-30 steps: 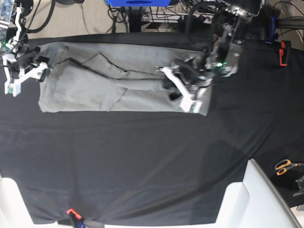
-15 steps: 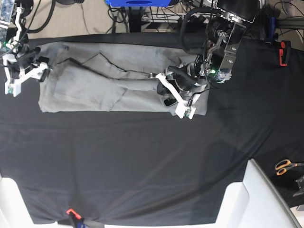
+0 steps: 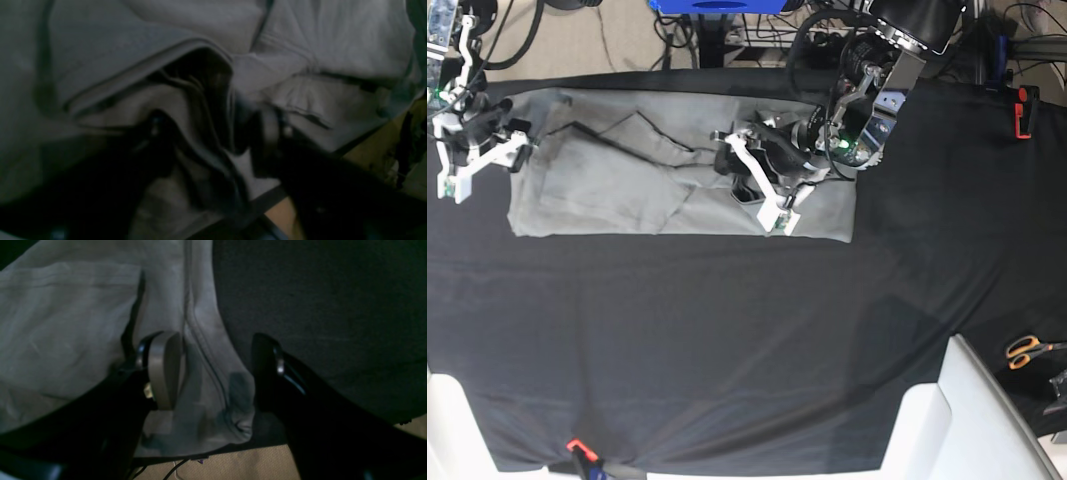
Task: Fold the T-shirt properly
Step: 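Grasp the shirt's end with the left gripper and fold it inward, then release the folded end and lift the left gripper away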
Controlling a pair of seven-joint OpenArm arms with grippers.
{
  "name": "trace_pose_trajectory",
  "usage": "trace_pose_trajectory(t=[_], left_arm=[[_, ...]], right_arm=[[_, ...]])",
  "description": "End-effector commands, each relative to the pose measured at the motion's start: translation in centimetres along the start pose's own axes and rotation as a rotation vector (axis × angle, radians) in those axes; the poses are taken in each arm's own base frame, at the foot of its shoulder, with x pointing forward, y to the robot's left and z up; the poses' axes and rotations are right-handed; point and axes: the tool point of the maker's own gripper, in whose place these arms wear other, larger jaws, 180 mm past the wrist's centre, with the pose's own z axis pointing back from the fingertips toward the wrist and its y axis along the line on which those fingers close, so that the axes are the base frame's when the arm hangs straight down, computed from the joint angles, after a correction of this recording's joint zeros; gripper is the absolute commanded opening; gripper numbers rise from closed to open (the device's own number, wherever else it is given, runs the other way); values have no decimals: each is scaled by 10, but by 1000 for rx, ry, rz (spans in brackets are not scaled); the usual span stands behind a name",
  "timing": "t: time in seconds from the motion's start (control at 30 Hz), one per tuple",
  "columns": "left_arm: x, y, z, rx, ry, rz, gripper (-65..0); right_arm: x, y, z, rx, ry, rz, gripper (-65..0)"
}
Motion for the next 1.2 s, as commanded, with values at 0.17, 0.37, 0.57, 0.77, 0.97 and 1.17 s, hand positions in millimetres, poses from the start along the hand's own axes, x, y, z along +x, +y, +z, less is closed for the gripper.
trace_pose_trajectory(t=[0.17, 0.37, 0.57, 0.77, 0.97, 1.17], left_arm=[[35, -18, 8, -40, -94, -32, -179], [49, -74, -14, -143, -65, -156, -179], [60, -110, -24, -203, -74, -167, -179], [67, -85, 0, -163, -118, -230, -206], [32, -50, 22, -106, -87, -198, -589], [6, -31, 25, -66, -60, -109, -650]], right_arm=[[14, -1, 2, 0, -43, 15, -329], [18, 1, 1, 3, -48, 13, -329], [17, 1, 1, 3, -47, 13, -329], [19, -2, 3, -3, -54, 11, -329], [18, 0, 2, 3, -53, 15, -329], [19, 1, 2, 4, -55, 14, -329]])
